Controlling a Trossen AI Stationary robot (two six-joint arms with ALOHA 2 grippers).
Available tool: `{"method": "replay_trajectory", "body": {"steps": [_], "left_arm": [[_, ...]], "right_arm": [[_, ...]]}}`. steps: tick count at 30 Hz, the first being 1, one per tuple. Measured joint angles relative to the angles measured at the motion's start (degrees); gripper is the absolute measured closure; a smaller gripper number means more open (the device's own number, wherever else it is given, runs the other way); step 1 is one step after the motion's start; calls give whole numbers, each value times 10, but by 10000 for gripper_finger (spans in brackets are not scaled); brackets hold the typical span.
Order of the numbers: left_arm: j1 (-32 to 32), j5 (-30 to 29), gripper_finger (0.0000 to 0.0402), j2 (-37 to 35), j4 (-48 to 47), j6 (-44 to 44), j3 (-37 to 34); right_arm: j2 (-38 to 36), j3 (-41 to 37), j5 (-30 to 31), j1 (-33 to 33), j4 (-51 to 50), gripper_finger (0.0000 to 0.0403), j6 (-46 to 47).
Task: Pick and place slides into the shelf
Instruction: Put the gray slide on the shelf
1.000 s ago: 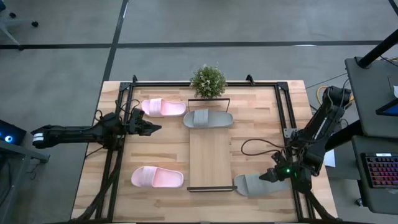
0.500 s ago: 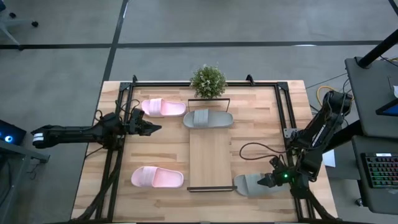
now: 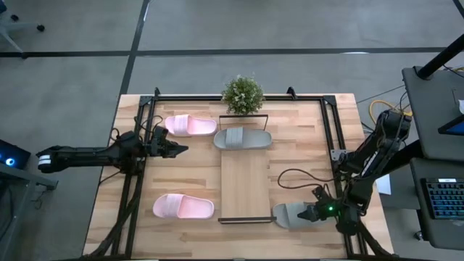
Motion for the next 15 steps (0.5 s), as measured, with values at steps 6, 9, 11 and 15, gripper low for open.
{"method": "replay_trajectory", "body": {"steps": [6, 9, 11, 15], "left_arm": [[0, 0, 402, 0, 0, 0, 0], [0, 0, 402, 0, 0, -1, 0], [0, 0, 402, 0, 0, -1, 0], [0, 0, 402, 0, 0, -2, 0]], "right_arm": [[12, -1, 2, -1, 22, 228, -1], [22, -1, 6, -1, 37, 250, -1], [26, -1, 9, -1, 44, 268, -1], [30, -1, 11, -4, 47, 307, -5]]}}
